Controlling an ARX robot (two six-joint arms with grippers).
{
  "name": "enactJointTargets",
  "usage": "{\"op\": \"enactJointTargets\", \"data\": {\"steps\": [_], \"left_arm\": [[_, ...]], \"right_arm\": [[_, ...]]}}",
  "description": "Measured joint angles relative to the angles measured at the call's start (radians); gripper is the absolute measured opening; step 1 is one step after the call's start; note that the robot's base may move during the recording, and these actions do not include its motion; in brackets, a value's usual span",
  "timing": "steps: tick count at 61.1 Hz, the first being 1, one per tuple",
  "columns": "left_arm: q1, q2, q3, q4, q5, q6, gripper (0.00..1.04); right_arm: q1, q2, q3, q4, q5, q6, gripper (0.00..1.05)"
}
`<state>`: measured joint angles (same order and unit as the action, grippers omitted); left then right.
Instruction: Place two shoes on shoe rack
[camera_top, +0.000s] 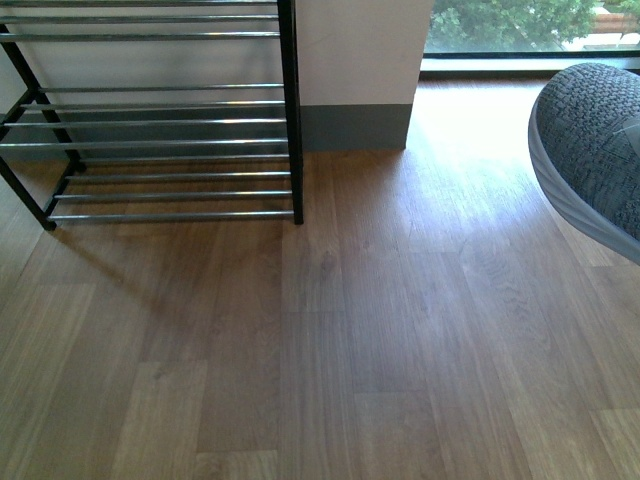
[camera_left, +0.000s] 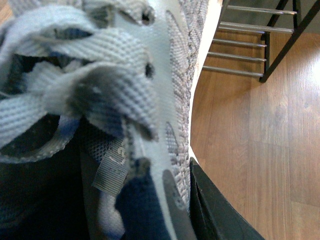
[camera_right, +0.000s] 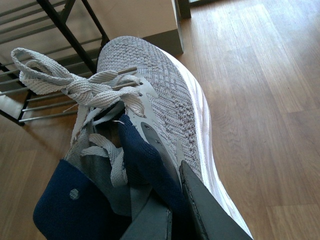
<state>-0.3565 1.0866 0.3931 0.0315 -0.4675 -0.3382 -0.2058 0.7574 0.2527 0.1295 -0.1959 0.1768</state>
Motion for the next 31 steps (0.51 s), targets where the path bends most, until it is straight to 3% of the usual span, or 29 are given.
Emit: {"op": "enactJointTargets", "data": {"steps": [31], "left_arm": [[0.000, 0.000, -0.001, 0.000, -0.005, 0.000, 0.03]], "right_arm": [[-0.002, 0.000, 0.000, 0.000, 0.000, 0.004, 0.01]]}}
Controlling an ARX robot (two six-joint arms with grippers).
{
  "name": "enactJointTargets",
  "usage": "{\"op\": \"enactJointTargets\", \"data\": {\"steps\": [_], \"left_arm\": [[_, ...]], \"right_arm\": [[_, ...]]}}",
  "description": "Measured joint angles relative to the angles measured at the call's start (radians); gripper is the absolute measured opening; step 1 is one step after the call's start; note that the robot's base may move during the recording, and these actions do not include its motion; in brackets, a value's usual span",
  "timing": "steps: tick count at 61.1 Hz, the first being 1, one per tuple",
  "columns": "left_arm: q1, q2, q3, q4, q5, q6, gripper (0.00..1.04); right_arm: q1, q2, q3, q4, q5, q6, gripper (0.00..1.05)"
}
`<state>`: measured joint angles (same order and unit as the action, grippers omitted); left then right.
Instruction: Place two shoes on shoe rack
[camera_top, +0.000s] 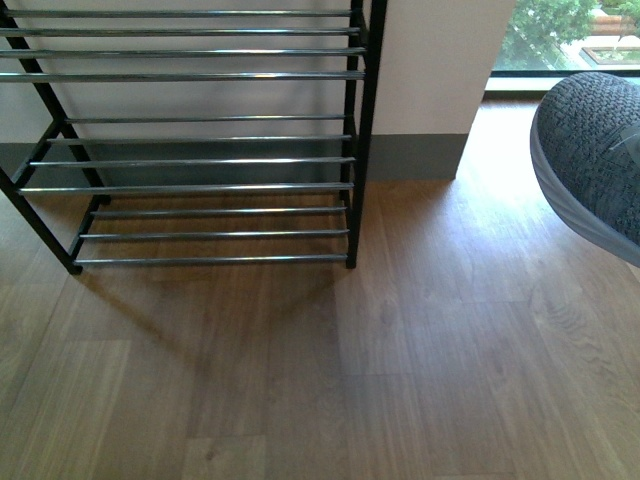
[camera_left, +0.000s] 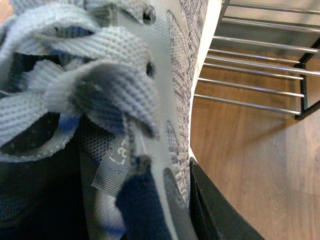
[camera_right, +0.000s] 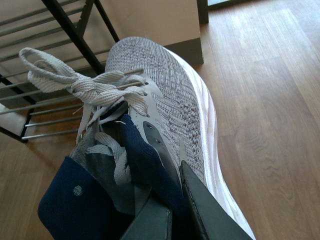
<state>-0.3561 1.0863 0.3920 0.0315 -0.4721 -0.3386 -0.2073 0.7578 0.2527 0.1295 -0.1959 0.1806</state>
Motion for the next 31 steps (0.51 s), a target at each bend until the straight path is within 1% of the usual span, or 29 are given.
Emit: {"op": "enactJointTargets", "data": {"steps": [31], "left_arm": [[0.004, 0.000, 0.000, 0.000, 0.000, 0.000, 0.03]], "right_arm": [[0.002, 0.000, 0.000, 0.000, 0.000, 0.000, 0.01]]}}
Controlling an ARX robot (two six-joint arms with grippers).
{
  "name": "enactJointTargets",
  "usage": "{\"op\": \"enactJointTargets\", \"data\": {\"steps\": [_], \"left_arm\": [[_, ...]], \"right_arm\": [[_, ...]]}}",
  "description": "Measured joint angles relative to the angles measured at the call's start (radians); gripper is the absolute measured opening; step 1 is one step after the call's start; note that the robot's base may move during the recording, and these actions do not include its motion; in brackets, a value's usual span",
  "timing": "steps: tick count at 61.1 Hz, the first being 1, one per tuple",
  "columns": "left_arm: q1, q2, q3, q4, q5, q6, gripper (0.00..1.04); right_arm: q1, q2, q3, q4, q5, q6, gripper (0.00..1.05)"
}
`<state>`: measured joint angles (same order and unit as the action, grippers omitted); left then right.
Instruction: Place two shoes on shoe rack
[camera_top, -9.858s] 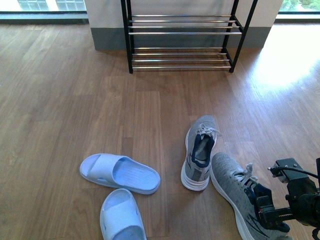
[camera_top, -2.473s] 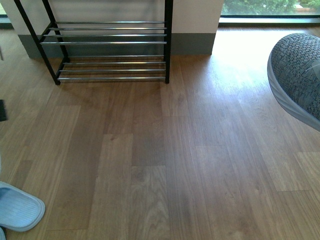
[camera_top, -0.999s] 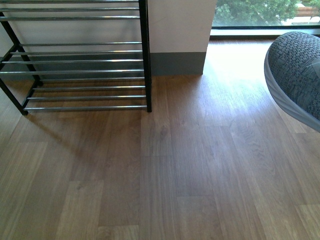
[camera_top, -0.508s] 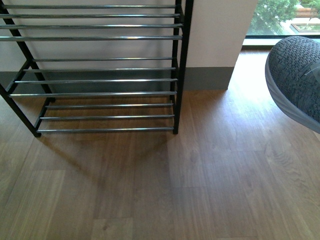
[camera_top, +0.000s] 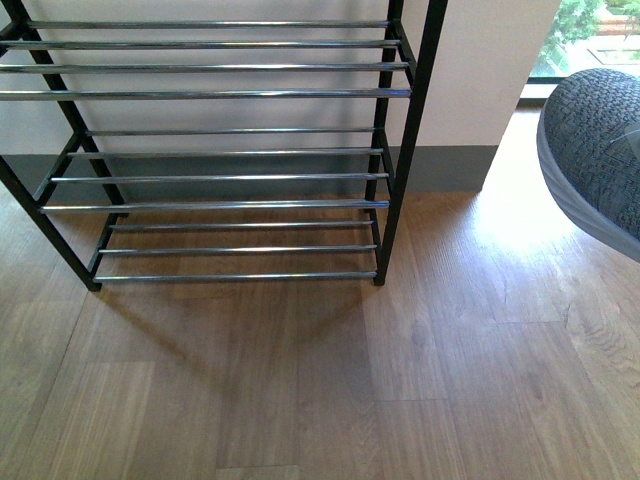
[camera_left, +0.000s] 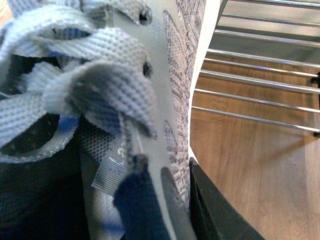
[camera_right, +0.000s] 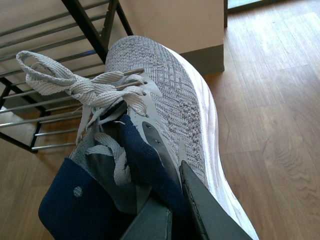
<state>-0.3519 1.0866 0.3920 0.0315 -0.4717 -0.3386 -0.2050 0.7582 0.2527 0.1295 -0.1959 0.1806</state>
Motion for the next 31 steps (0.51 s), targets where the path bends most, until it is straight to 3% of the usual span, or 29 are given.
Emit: {"op": "enactJointTargets", "data": {"steps": [31], "left_arm": [[-0.001, 0.000, 0.000, 0.000, 0.000, 0.000, 0.03]], "right_arm": [[0.000, 0.000, 0.000, 0.000, 0.000, 0.000, 0.01]]}}
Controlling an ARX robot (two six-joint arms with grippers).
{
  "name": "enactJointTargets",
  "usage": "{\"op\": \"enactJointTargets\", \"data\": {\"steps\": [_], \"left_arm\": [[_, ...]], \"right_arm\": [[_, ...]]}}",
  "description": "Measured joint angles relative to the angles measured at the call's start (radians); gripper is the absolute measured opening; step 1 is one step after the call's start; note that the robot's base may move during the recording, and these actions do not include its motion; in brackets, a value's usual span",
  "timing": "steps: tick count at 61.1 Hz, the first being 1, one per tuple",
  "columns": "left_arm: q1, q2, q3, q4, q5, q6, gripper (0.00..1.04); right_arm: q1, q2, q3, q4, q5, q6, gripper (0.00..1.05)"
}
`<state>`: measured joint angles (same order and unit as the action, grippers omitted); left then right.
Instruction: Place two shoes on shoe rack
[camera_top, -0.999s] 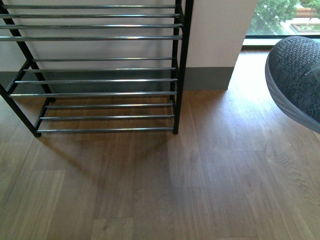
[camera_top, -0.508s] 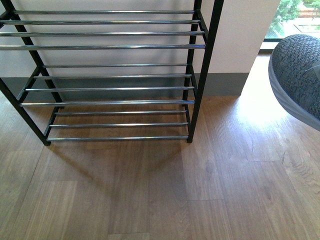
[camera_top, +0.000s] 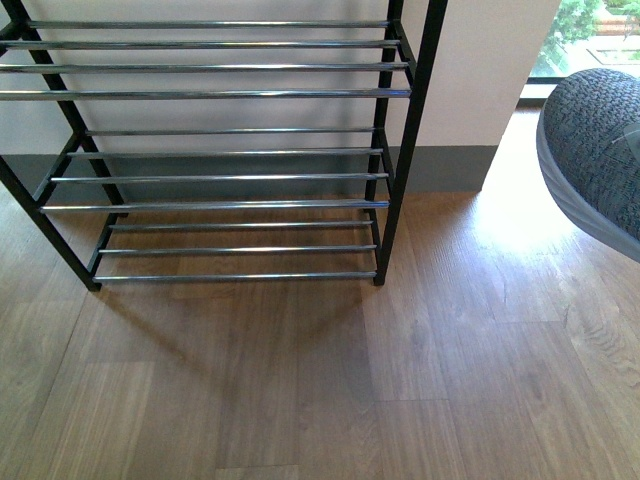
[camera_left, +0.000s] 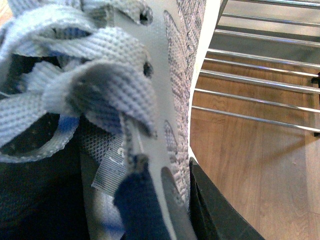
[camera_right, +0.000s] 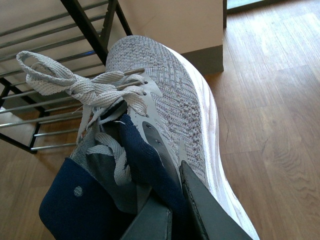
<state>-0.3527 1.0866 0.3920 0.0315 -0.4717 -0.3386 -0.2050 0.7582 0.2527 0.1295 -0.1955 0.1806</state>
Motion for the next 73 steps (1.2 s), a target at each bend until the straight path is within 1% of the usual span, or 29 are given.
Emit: {"op": "enactJointTargets", "data": {"steps": [24, 34, 50, 52, 55, 57, 60, 66, 73], "left_arm": [[-0.004, 0.000, -0.001, 0.000, 0.003, 0.000, 0.03], [0.001, 0.000, -0.001, 0.000, -0.011, 0.000, 0.03], [0.001, 0.000, -0.001, 0.000, 0.000, 0.000, 0.03], [0.001, 0.000, -0.001, 0.000, 0.000, 0.000, 0.03], [0.001, 0.000, -0.001, 0.000, 0.000, 0.000, 0.03], [0.001, 0.000, -0.001, 0.000, 0.000, 0.000, 0.03], [0.001, 0.000, -0.001, 0.000, -0.001, 0.000, 0.03], [0.001, 0.000, -0.001, 0.000, 0.000, 0.000, 0.03], [0.001, 0.000, -0.001, 0.000, 0.000, 0.000, 0.03]], "right_arm": [[0.000, -0.001, 0.000, 0.000, -0.001, 0.001, 0.01], [0.000, 0.000, 0.000, 0.000, -0.007, 0.001, 0.01], [0.000, 0.000, 0.000, 0.000, -0.002, 0.001, 0.01], [0.000, 0.000, -0.006, 0.022, -0.002, -0.006, 0.01], [0.005, 0.000, -0.051, 0.157, 0.000, -0.022, 0.01], [0.012, -0.005, -0.069, 0.219, 0.004, -0.029, 0.01], [0.025, -0.021, -0.070, 0.238, 0.010, -0.031, 0.01], [0.048, -0.070, -0.039, 0.190, 0.029, -0.006, 0.01], [0.074, -0.100, 0.030, 0.071, 0.061, 0.051, 0.01]]}}
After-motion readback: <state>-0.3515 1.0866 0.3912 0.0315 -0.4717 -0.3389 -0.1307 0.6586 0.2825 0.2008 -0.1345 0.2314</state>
